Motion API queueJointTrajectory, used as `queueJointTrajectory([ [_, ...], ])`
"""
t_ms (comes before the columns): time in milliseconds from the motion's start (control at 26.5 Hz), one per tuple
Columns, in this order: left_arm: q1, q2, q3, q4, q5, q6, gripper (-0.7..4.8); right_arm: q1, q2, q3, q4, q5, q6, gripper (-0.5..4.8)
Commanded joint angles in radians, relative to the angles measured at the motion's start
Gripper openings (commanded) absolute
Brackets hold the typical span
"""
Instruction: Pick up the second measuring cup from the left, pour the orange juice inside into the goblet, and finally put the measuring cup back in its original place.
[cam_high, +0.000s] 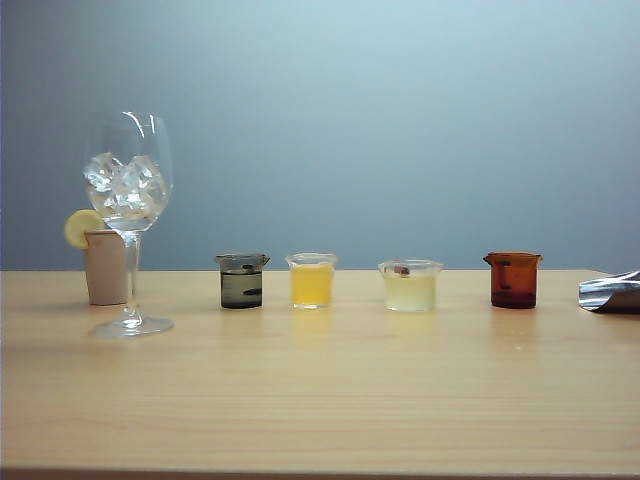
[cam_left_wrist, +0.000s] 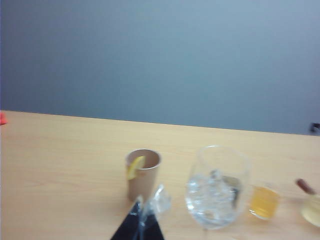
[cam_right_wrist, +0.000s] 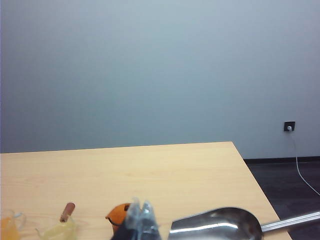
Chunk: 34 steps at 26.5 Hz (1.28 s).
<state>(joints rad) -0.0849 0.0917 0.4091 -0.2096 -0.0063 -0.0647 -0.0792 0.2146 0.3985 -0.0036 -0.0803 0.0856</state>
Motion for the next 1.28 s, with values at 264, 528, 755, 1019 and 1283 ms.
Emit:
queueJointTrajectory([
  [264,0.0,0.227,0.223,-0.067,0.125,-0.007,-0.05,0.077,0.272,0.143,0.175,-0.072,-0.002,-0.03],
  [528,-0.002,0.388,0.333,-0.148,0.182,-0.046,-0.05,0.435,0.448,0.143,0.241,0.184,-0.019,-0.03],
  [755,-0.001,0.455,0.336,-0.191,0.305,-0.039,-0.05,0.674,0.649,0.142,0.336,0.301,-0.03,-0.02],
  [1019,-0.001,0.47,0.337,-0.201,0.345,-0.004,-0.05,0.766,0.896,0.143,0.573,0.211,0.055,-0.02],
  [1283,-0.006,0.47,0.337,-0.201,0.356,0.004,-0.05,0.804,1.159,0.146,0.822,0.294,0.042,-0.03],
])
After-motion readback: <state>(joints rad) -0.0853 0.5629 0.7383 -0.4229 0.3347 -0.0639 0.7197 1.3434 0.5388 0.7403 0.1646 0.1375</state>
